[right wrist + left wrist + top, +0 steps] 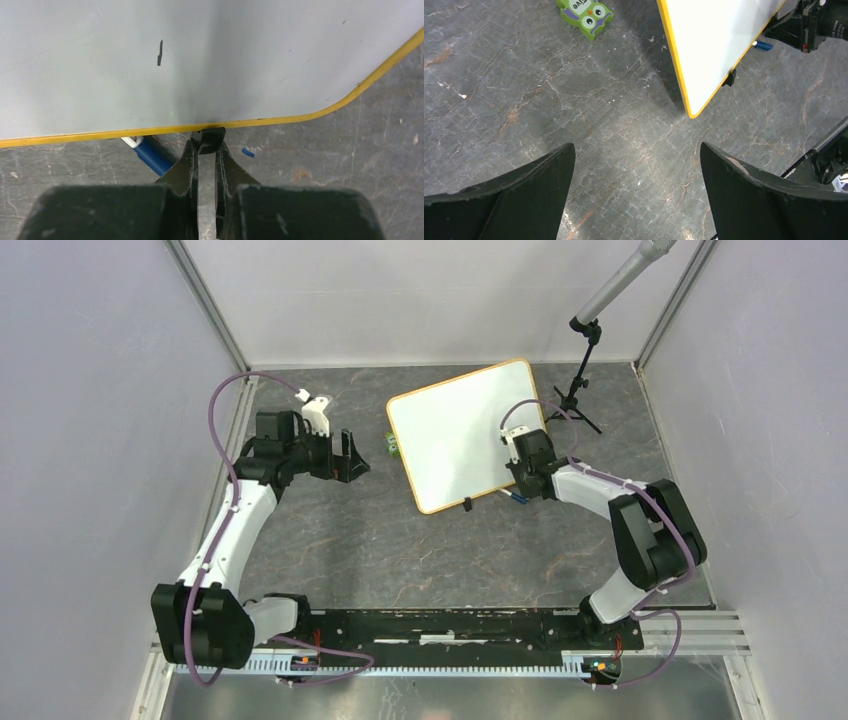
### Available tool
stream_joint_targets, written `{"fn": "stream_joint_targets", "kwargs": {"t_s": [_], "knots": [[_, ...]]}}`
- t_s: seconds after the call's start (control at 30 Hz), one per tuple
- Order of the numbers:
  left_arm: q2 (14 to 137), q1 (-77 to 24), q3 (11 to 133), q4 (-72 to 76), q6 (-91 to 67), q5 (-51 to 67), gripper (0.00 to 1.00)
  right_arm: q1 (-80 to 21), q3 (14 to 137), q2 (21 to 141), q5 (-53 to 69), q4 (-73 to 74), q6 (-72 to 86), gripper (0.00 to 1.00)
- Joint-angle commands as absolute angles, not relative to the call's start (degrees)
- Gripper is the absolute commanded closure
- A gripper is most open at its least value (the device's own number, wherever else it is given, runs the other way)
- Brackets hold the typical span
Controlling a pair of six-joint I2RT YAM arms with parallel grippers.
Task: Write a sentence on the whiteboard
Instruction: Move the whiteboard to the center of the board.
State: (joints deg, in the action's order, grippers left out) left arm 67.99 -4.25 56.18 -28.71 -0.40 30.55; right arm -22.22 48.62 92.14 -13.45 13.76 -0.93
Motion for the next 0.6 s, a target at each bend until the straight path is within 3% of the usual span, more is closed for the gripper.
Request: {"fn": "stream_joint_targets", "kwargs": {"t_s": [0.0,0.5,0.57], "knots": [[66.6,-4.2,58.2,-29.2,2.8,32.0,0.00,-22.7,53.2,94.9,-6.7,11.5,-8.3,1.00],[63.7,-0.1,64.8,-32.0,-3.0,37.5,0.00,-22.9,54.0,98.2,7.7,12.1,-15.4,1.00],[63.6,-0.1,64.4,-31.6,-3.1,37.6,0.00,-22.8,55.2,98.5,7.3,13.2,-16.1,0.96]]}}
